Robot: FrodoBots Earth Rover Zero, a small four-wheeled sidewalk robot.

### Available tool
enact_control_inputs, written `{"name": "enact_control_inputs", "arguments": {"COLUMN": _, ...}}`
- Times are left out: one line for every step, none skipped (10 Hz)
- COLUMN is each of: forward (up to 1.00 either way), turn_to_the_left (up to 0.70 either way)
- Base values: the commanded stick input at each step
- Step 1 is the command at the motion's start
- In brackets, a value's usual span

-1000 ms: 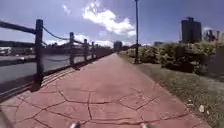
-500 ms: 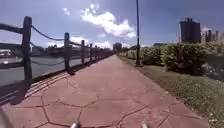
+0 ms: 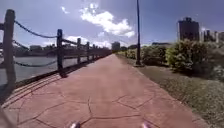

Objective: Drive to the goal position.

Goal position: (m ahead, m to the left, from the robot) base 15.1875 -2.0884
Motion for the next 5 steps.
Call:
{"name": "enact_control_inputs", "arguments": {"forward": 0.85, "turn_to_the_left": 0.0}}
{"name": "enact_control_inputs", "arguments": {"forward": 0.85, "turn_to_the_left": 0.0}}
{"name": "enact_control_inputs", "arguments": {"forward": 0.85, "turn_to_the_left": 0.0}}
{"name": "enact_control_inputs", "arguments": {"forward": 0.85, "turn_to_the_left": 0.0}}
{"name": "enact_control_inputs", "arguments": {"forward": 0.85, "turn_to_the_left": 0.0}}
